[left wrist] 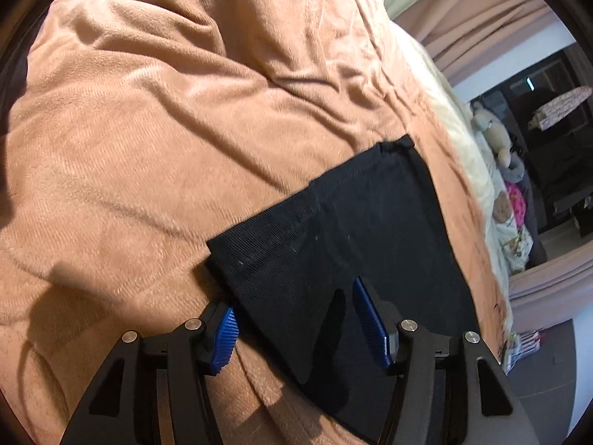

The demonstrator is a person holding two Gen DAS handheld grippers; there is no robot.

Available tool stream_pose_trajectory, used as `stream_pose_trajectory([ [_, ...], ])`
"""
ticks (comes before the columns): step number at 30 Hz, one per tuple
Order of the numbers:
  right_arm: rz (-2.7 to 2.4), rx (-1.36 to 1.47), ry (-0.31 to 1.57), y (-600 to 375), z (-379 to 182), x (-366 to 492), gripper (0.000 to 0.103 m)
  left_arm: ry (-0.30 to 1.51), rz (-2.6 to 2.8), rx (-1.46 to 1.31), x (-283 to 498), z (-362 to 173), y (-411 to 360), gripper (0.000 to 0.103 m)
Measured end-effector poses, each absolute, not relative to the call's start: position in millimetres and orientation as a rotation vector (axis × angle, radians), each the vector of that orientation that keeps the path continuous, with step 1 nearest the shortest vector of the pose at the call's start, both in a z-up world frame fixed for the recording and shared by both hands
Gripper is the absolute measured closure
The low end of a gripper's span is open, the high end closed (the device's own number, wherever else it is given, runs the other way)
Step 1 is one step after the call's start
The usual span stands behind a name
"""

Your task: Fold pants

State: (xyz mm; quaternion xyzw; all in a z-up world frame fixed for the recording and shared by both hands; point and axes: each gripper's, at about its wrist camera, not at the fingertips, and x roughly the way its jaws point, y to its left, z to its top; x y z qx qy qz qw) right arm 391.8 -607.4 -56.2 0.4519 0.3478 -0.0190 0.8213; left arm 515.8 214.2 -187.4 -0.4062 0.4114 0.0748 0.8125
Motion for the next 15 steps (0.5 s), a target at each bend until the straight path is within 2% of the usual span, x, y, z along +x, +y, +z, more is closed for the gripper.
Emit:
stream_pose_trajectory([
  [1, -0.036, 0.957, 0.738, -607, -57, 391, 0.09, 0.875, 0.17, -0.858, 515, -186, 215, 0.056],
  [2, -0.032, 0.951, 0.739, -607, -57, 391, 0.09, 0.872, 0.182, -0.837, 514, -184, 215, 0.072],
  [3, -0.028, 0.942, 0.739, -609, -56, 392, 0.09, 0.863, 0.171, -0.832, 514, -182, 216, 0.08],
  [8, -0.018, 0.956, 0.761, -608, -62, 398, 0.09, 0.885, 0.15, -0.843, 522, -180, 221, 0.083],
  [11, -0.026, 0.941, 0.754, -607, -57, 396, 0.094, 0.875, 0.162, -0.83, 524, -172, 222, 0.094],
  [12, -0.03, 0.918, 0.735, -607, -49, 393, 0.098, 0.863, 0.164, -0.83, 523, -168, 222, 0.096],
  [15, -0.021, 0.918, 0.665, -604, -27, 382, 0.1, 0.817, 0.161, -0.823, 521, -146, 224, 0.098],
])
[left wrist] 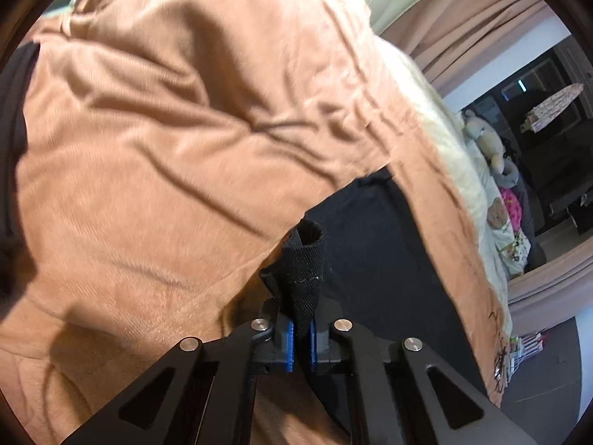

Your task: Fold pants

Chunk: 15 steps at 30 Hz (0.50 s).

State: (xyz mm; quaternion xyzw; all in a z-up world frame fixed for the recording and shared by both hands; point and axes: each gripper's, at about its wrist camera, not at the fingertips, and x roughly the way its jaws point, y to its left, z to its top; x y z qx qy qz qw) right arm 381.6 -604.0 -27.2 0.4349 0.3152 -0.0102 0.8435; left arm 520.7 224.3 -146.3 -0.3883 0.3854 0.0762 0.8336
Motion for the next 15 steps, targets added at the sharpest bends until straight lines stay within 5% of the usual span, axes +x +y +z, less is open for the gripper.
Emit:
stream_pose_trajectory([
  [15, 0.037, 0.898, 0.585, -592, 35, 323, 0.101, 0.717, 0.141, -0.827, 483, -52, 245, 0.099],
])
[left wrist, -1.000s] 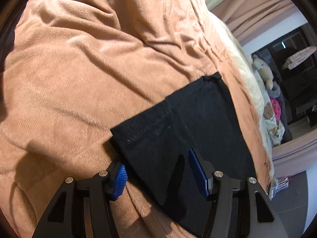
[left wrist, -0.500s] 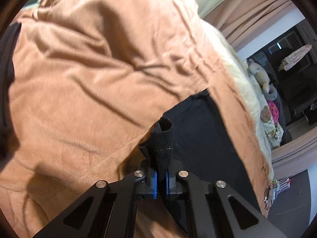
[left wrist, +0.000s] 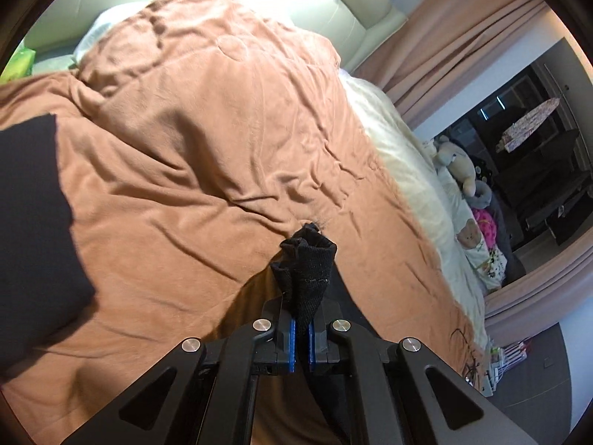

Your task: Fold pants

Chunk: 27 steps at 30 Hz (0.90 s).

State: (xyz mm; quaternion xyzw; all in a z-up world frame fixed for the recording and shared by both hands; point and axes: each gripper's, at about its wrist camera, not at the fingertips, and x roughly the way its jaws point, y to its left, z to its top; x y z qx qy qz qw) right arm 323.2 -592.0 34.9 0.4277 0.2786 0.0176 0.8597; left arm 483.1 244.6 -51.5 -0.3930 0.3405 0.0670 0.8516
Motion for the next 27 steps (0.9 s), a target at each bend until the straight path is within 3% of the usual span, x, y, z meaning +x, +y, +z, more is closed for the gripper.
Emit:
stream_pose_trajectory([
  [27, 0.021, 0.933, 0.617, -600, 59, 185, 0.101, 0.773, 0.083, -0.838, 276, -38, 305, 0.098],
])
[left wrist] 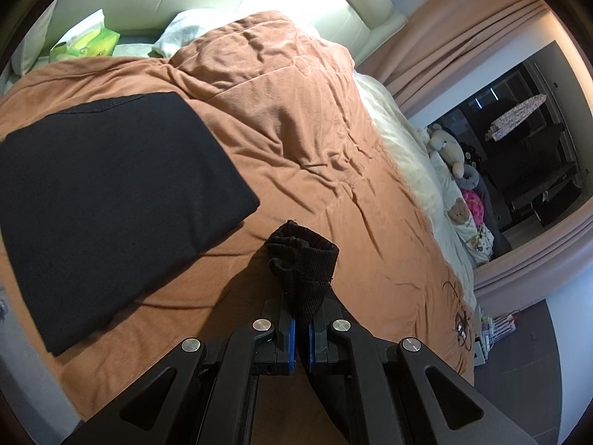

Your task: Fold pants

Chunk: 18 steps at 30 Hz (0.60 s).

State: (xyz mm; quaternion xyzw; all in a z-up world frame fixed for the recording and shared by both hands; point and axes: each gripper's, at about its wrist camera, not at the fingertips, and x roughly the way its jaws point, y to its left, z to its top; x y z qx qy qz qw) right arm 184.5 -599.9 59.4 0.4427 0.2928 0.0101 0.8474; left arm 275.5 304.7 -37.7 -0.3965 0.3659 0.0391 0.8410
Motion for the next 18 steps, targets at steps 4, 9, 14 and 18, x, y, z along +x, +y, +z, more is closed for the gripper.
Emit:
stream_pose_trajectory([
  [4, 0.001, 0.953, 0.623, -602, 50, 166, 0.101, 0.79, 0.081, -0.861, 258, -49, 311, 0.098],
  [9, -0.023, 0.967, 0.642, -597, 42, 152, 0.101, 0.831, 0.093, -0.892, 235, -68, 318, 0.098],
  [14, -0.061, 0.965, 0.678, -594, 34, 146, 0.101, 0.867, 0.113, -0.895, 224, -87, 319, 0.098],
  [18, -0.094, 0.986, 0.726, -597, 21, 147, 0.1, 0.934, 0.111, -0.948, 219, -116, 322, 0.095],
])
